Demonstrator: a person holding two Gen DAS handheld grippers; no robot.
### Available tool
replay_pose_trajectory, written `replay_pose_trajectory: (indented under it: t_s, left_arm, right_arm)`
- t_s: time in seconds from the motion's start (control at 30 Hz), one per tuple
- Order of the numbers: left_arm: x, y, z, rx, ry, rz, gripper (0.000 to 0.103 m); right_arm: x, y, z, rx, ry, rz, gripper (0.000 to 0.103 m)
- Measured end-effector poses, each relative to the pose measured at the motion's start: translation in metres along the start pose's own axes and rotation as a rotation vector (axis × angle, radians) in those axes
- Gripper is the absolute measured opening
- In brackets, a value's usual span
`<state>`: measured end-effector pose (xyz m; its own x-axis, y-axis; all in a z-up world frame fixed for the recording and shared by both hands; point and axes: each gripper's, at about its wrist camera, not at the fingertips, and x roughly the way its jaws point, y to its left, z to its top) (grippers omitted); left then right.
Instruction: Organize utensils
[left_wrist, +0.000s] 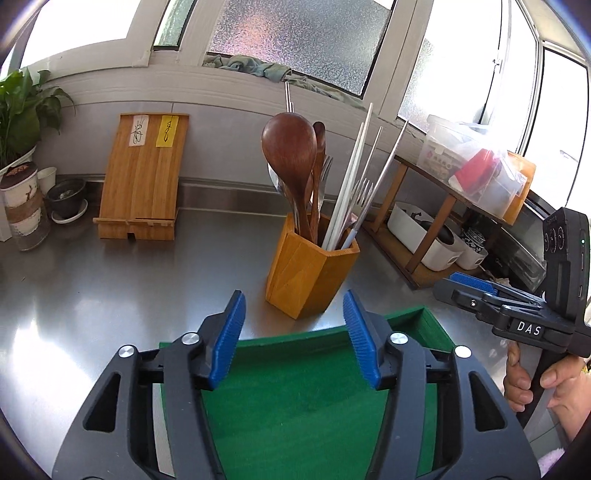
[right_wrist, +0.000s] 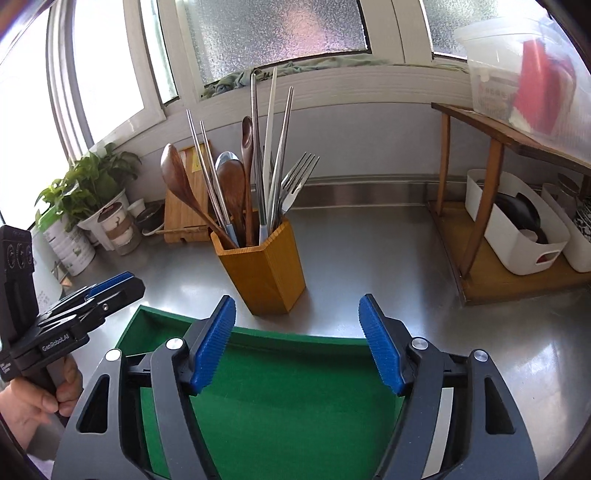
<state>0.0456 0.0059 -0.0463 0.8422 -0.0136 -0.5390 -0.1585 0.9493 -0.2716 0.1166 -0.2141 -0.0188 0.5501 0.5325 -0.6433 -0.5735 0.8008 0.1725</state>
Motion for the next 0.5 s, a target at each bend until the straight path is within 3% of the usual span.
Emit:
replay_pose_trajectory:
  t_s: [0.17, 0.3, 0.5]
  left_arm:
    - [-0.023, -0.002, -0.009, -0.032, 0.036, -0.04, 0.094]
    - [-0.036, -0.006, -0.01, -0.052, 0.087, -0.089, 0.095]
    - [-0.051, -0.023, -0.01, 0.0, 0.147, -0.069, 0.095]
  right_arm:
    - [-0.027, -0.002, -0.009, 0.001, 0.016, 0.008, 0.1]
    - [-0.039, 0.0, -0.011, 0.016, 0.089, 0.029, 0.099]
    - [-0.054, 0.018, -0.015, -0.03, 0.137, -0.035, 0.099]
